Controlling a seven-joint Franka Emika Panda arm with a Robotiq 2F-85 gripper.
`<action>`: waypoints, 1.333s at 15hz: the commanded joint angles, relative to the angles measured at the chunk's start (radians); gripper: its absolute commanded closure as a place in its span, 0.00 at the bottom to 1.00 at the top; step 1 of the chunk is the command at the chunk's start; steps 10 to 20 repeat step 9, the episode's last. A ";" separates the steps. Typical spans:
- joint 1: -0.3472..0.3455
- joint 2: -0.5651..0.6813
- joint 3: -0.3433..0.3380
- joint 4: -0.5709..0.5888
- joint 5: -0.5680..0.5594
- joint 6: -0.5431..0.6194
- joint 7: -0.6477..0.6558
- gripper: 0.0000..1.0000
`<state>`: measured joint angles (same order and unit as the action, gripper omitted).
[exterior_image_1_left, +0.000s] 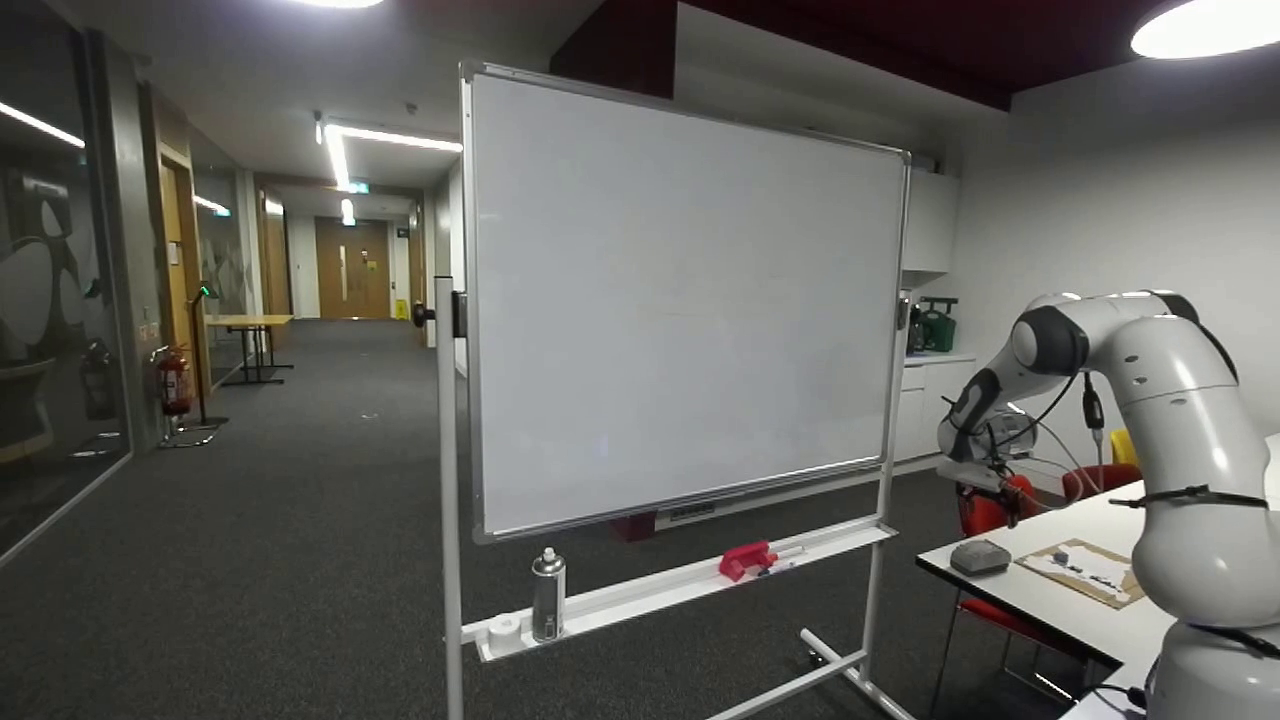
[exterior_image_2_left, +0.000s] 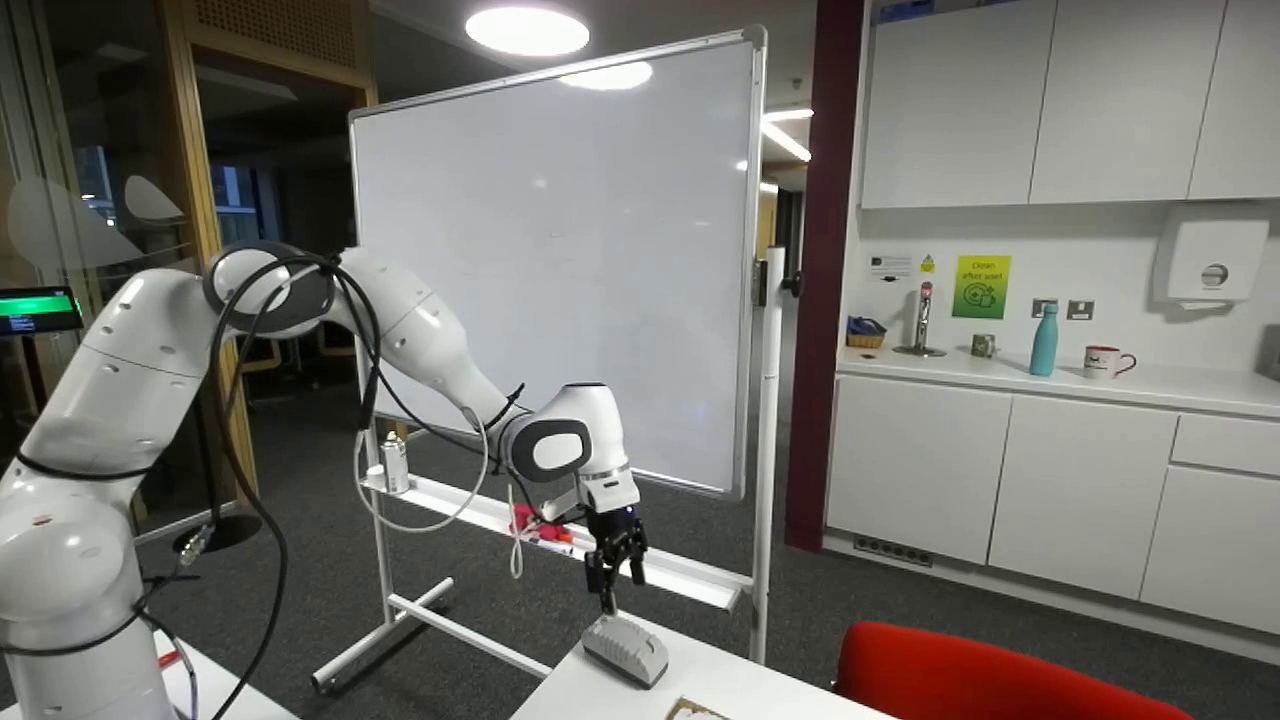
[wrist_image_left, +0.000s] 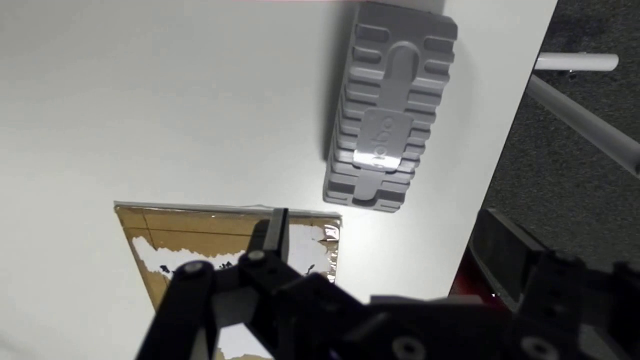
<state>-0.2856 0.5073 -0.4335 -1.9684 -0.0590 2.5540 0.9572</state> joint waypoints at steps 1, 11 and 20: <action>0.029 -0.161 -0.038 -0.165 -0.034 0.047 -0.055 0.00; 0.025 -0.170 -0.040 -0.168 -0.045 0.029 -0.041 0.00; 0.025 -0.170 -0.040 -0.168 -0.045 0.029 -0.041 0.00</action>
